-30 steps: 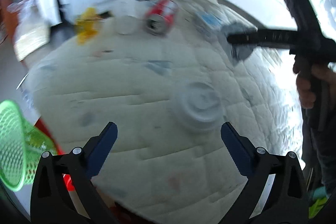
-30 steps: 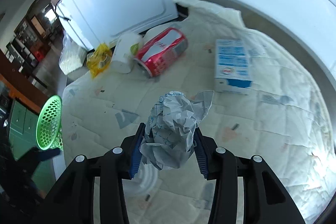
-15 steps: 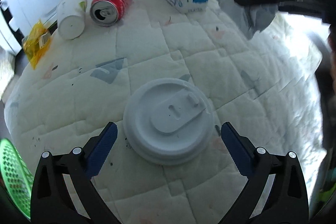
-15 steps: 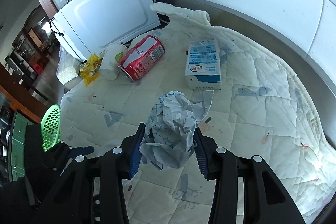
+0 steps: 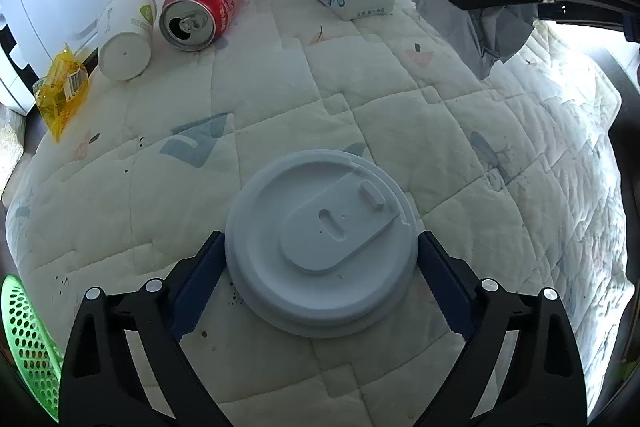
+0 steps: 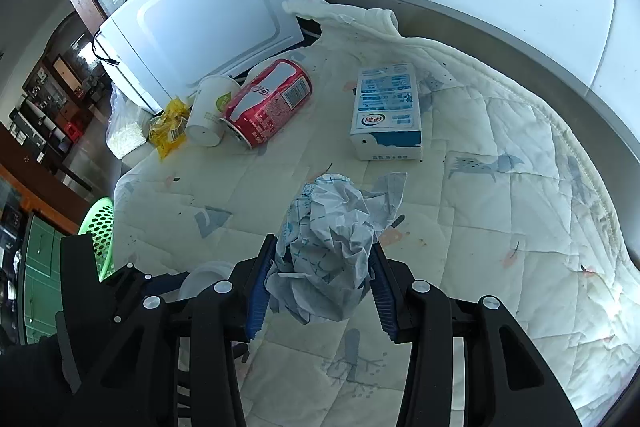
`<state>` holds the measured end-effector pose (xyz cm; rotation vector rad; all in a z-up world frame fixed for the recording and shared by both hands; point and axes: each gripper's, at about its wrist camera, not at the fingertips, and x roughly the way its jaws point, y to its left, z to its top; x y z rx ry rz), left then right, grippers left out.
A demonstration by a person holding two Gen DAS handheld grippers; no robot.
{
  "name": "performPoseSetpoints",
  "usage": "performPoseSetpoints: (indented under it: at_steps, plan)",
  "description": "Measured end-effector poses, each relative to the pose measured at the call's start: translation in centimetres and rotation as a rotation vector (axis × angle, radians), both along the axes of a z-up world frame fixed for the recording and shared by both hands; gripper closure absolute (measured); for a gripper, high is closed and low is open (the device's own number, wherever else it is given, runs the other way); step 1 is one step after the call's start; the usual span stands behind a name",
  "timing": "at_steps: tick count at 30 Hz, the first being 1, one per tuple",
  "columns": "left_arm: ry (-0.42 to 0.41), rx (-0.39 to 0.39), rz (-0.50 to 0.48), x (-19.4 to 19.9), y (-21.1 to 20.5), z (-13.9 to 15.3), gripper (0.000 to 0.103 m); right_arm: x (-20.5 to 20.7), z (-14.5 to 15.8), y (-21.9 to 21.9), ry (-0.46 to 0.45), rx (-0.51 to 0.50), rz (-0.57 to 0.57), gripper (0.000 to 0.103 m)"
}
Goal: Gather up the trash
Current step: 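Grasp the white lid with the left gripper while the right grasps crumpled paper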
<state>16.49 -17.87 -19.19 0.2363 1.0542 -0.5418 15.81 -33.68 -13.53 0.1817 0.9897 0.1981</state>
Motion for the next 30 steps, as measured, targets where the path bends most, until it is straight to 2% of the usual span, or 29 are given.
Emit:
performPoseSetpoints:
  at_steps: [8,16,23,30]
  plan:
    - [-0.041,-0.092,0.05,-0.7,1.8,2.6,0.012,-0.2,0.9,1.0,-0.012,-0.007,0.015,0.06]
    - [-0.108,-0.193,0.19,-1.9,8.0,6.6,0.012,0.1,2.0,3.9,-0.027,-0.019,0.078,0.06]
    - [-0.215,-0.195,0.399,-2.6,18.0,10.0,0.012,1.2,3.1,9.9,-0.043,-0.03,0.194,0.06]
    - [-0.251,-0.144,0.654,-4.2,30.2,10.2,0.012,2.2,4.2,17.7,-0.059,-0.041,0.339,0.06]
